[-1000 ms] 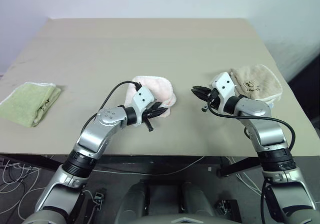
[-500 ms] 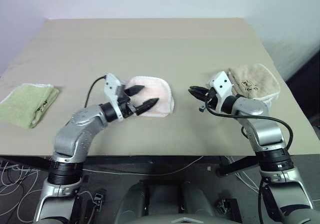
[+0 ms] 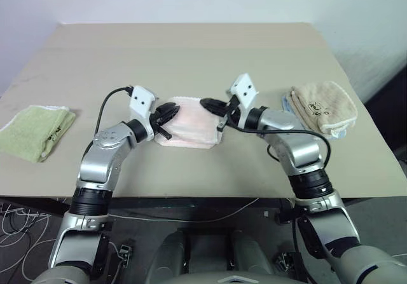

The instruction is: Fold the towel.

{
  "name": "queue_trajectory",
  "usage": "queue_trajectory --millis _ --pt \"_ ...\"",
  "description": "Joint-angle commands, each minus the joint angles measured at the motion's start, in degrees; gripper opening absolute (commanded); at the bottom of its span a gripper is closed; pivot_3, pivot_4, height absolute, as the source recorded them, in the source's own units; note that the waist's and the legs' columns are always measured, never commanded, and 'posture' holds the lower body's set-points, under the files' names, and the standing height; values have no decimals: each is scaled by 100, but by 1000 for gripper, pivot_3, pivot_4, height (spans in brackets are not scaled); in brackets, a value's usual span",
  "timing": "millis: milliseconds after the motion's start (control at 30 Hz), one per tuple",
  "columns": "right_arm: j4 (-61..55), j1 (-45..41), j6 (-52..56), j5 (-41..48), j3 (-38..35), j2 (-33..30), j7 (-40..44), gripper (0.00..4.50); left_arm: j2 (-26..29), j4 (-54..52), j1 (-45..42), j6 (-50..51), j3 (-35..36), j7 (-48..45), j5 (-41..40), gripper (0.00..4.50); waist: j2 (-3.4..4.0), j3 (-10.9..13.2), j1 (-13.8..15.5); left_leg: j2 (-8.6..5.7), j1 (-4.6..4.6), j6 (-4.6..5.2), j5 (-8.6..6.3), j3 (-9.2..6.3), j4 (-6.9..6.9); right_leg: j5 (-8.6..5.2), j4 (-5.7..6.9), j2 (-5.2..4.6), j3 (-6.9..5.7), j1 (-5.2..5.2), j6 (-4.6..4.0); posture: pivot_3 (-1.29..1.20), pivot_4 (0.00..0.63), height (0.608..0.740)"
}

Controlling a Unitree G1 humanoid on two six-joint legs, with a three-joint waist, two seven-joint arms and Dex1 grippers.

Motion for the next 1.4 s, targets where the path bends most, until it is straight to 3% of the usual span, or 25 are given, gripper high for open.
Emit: queue_trajectory --millis 33,233,467,800,933,1033,1300,1333,1400 --pt "473 -24 -218 -146 127 215 -74 0 -45 323 -51 -273 -220 -47 347 927 0 0 -3 0 -2 0 0 0 0 0 2 0 0 -4 0 0 150 740" --pt "1349 175 -529 -385 233 442 -152 0 -162 711 28 -234 -383 48 647 927 1 -1 5 0 -7 -1 0 1 2 0 6 0 1 -9 0 0 150 740" --pt "1047 455 -755 -456 218 385 -142 0 -178 431 275 -389 -271 83 696 927 4 -5 1 0 -1 -1 0 0 3 0 7 -1 2 -3 1 0 150 740" --pt "-745 704 -399 57 -380 -186 -37 0 -583 -853 190 1607 2429 981 -2364 927 0 -2 -3 2 -12 -1 0 -1 5 0 12 -3 5 -16 1 0 150 740" --pt "-961 732 -275 118 -530 -399 -75 0 -446 -734 281 2546 2936 1358 -3059 927 -1 -2 -3 2 -11 -1 0 -1 6 0 12 -1 4 -15 1 0 150 740" --pt "-1023 765 -257 103 -569 -491 -99 0 -442 -458 246 3094 3226 1579 -3541 1532 -1 -2 7 1 -11 -1 0 -1 8 1 13 -1 3 -14 1 0 150 740" --pt "-1319 955 -207 86 -590 -660 -173 0 -594 -115 281 3982 3140 1946 -3949 4252 -1 -2 2 0 -10 -1 1 -1 8 1 12 -1 4 -14 1 0 150 740" --pt "-1360 976 -189 89 -594 -671 -190 0 -644 -68 275 4054 3115 2001 -3957 4479 -1 -2 3 0 -11 -2 1 0 7 1 12 -2 4 -15 1 0 150 740" --pt "-1419 1020 -155 97 -604 -685 -230 0 -721 60 280 4171 2982 2089 -3874 4479 -1 -2 4 0 -10 -2 1 0 7 1 12 -2 5 -14 1 0 150 740"
